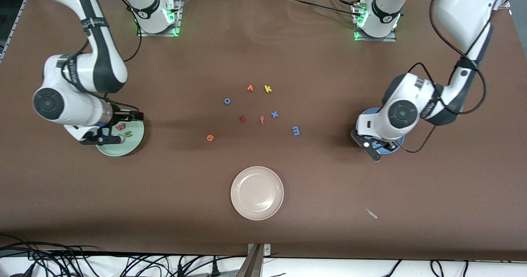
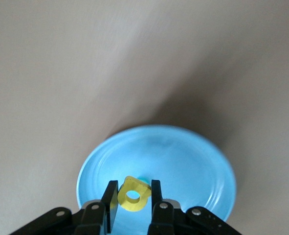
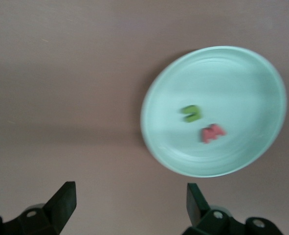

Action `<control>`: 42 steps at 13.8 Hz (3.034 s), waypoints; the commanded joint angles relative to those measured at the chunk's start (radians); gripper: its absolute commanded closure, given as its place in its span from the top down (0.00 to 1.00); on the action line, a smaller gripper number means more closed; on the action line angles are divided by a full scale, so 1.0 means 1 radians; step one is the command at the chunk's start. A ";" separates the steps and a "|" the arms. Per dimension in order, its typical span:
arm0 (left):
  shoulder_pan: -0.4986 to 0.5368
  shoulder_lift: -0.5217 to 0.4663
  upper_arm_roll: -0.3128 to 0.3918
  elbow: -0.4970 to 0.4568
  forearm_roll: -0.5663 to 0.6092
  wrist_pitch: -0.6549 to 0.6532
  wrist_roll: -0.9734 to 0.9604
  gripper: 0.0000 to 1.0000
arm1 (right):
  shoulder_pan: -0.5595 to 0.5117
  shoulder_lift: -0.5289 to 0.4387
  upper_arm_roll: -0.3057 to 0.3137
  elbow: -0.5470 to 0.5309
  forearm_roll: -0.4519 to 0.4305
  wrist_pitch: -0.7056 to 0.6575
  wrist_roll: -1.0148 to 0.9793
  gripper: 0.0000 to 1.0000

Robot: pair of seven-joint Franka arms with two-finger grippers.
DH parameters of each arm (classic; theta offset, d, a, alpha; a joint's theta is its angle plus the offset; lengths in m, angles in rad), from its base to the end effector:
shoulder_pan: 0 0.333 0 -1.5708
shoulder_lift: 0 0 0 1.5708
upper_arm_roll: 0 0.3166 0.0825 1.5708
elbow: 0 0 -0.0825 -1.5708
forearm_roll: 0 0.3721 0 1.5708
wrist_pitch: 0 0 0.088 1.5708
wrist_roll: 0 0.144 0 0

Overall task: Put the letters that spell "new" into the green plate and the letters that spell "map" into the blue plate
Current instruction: 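Drop the pink m on the green plate while the left gripper drops a, then grasp the orange e with the right gripper while the left gripper grasps E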

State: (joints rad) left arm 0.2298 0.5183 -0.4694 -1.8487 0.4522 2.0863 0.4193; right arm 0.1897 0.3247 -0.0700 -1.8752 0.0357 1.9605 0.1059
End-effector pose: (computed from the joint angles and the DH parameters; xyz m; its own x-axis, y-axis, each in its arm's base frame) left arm 0.5957 -0.0995 0.2252 0.6078 -0.7574 -0.2387 -0.7821 -0.6230 -0.0146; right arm 0.5753 0.0740 0.2941 0.9718 -0.0049 -0.2356 -0.0005 -0.9998 0.0184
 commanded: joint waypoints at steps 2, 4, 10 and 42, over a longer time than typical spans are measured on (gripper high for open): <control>0.016 -0.014 -0.015 -0.061 0.016 0.035 0.010 0.99 | 0.007 0.008 0.145 0.014 0.039 0.067 0.263 1.00; 0.008 -0.018 -0.034 -0.050 0.013 0.028 -0.002 1.00 | 0.071 0.072 0.165 0.014 0.033 0.196 0.421 1.00; -0.042 -0.006 -0.143 0.008 -0.020 0.011 -0.345 1.00 | 0.155 0.177 0.167 0.021 0.036 0.398 0.610 1.00; -0.414 0.304 -0.037 0.220 -0.026 0.215 -1.377 0.62 | 0.197 0.384 0.160 0.102 0.000 0.547 0.693 0.39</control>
State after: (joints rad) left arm -0.1711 0.8098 -0.5125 -1.6454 0.4243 2.2916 -0.9307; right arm 0.3792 0.6715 0.0911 -1.7922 0.0517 2.4678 0.7862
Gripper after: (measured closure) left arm 0.379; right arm 0.529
